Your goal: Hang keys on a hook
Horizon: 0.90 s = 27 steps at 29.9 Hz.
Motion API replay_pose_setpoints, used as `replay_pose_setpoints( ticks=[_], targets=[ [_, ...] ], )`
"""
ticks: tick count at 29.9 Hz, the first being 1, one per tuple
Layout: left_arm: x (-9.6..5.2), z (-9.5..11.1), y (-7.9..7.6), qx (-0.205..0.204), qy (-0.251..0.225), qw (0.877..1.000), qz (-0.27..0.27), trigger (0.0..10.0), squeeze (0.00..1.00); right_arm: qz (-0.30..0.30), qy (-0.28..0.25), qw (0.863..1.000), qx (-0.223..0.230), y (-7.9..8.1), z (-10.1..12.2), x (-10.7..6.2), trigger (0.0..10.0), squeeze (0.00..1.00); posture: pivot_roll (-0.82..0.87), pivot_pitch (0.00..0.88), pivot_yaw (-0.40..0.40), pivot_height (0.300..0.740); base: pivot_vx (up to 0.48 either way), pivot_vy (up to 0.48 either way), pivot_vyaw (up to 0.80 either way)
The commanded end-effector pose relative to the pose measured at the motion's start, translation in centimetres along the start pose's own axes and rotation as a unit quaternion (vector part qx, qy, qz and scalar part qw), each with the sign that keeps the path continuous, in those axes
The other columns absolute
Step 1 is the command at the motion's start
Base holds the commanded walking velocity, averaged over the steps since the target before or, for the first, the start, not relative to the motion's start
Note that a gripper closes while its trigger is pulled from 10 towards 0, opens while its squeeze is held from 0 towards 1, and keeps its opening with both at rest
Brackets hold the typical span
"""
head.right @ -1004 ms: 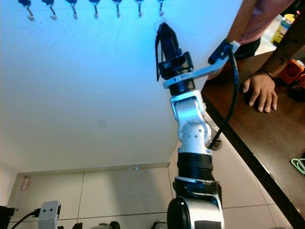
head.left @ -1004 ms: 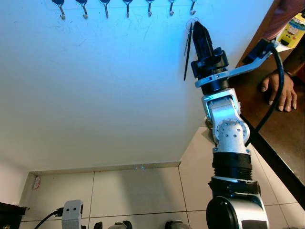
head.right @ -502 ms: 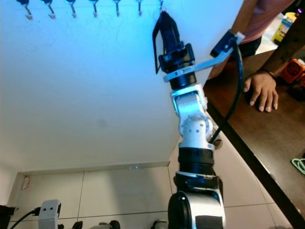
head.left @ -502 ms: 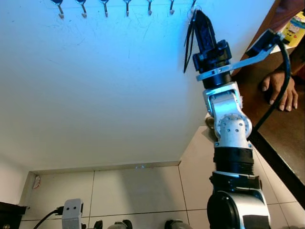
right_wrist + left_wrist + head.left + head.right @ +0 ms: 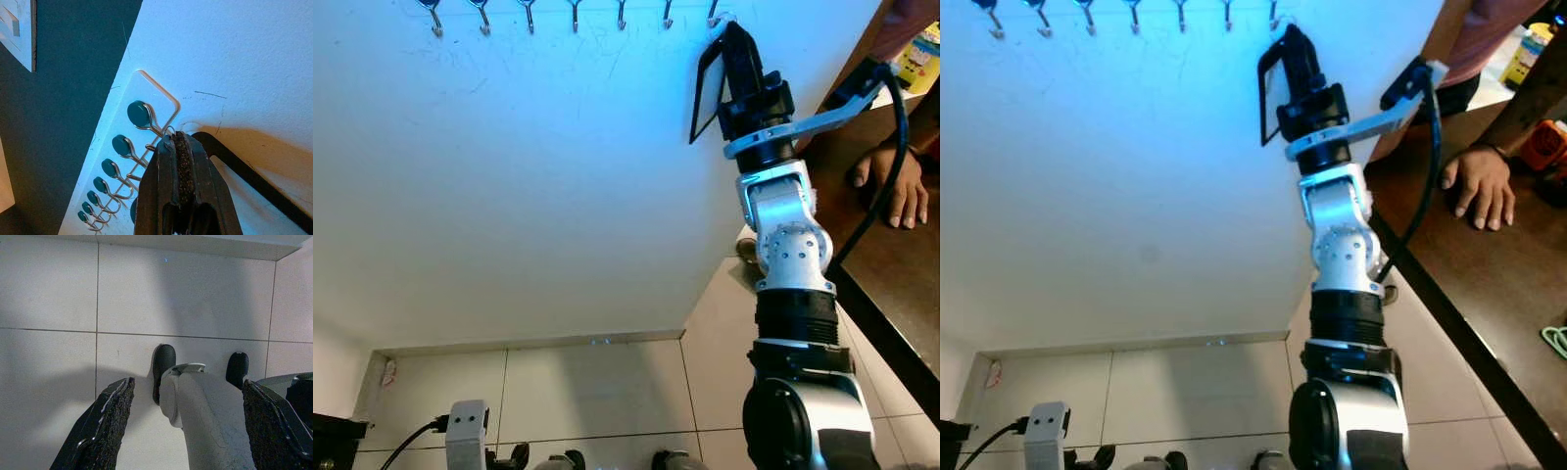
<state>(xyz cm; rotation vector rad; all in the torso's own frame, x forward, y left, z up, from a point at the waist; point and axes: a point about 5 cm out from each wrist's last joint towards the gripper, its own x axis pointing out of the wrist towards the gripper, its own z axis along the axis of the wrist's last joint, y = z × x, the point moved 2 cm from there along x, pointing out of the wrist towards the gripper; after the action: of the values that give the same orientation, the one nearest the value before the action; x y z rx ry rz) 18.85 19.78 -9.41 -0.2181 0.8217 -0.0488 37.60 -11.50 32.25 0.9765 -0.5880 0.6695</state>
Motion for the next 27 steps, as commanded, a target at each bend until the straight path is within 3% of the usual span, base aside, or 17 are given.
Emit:
replay_pose_setpoints(
  ticks=[1, 14, 27],
  targets=[
    [-0.3, -1.1, 0.0, 0.000, 0.013, 1.000, -0.002, 10.0, 0.00, -0.001, 0.002, 1.000, -0.002, 0.1, -0.1, 0.3, 10.0, 0.00, -0.03, 0.146, 0.071, 0.740, 0.000, 0.000, 0.00],
    [-0.1, -0.7, -0.4, 0.005, 0.007, 1.000, -0.008, 10.0, 0.00, -0.035, 0.040, 0.998, -0.016, -1.0, -1.3, -0.5, 10.0, 0.00, -0.03, 0.147, 0.071, 0.740, 0.000, 0.000, 0.00],
    [0.0, -0.5, -0.5, 0.007, 0.005, 1.000, -0.011, 10.0, 0.00, 0.009, 0.050, 0.999, -0.004, 0.2, -1.7, -0.7, 10.0, 0.00, -0.03, 0.143, 0.069, 0.740, 0.000, 0.000, 0.00]
  ],
)
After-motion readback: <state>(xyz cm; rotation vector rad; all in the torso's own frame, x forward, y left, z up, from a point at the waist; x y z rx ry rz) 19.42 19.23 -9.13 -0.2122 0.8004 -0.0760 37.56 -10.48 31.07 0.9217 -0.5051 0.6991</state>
